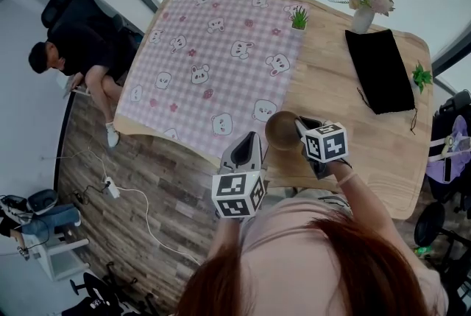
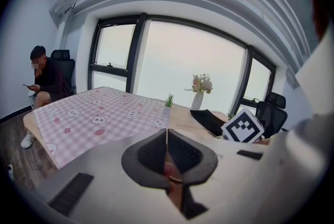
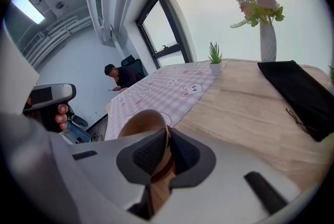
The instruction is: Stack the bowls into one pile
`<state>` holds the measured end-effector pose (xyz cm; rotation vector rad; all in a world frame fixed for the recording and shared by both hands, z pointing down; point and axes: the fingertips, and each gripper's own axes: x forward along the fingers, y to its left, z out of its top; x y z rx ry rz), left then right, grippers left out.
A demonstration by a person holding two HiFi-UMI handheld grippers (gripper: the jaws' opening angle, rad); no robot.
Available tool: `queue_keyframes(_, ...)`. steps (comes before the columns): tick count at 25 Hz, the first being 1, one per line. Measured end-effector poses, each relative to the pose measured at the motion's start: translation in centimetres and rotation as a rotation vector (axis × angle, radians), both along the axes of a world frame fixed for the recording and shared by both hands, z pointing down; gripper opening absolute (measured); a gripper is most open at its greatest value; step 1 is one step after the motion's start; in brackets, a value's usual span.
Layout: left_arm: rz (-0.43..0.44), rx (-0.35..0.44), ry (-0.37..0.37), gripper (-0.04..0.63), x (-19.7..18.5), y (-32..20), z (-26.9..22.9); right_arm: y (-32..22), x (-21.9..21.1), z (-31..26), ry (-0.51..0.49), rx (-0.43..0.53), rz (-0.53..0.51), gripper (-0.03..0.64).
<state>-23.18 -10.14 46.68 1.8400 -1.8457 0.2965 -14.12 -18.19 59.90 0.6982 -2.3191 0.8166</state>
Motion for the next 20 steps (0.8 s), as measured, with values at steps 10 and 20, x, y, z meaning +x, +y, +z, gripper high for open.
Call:
queue_keyframes(10,0.004,-0.001,0.001,0.012,-1.0,0.2,0.0,0.2,-0.5,1.3,0.038,-0.009,0.01,0.032)
queue_keyframes(20,0.016,-0.006,0.006,0.012,-1.0,0.1,0.3,0.3,-0.4,1.1,0.049,0.019,0.008,0.044)
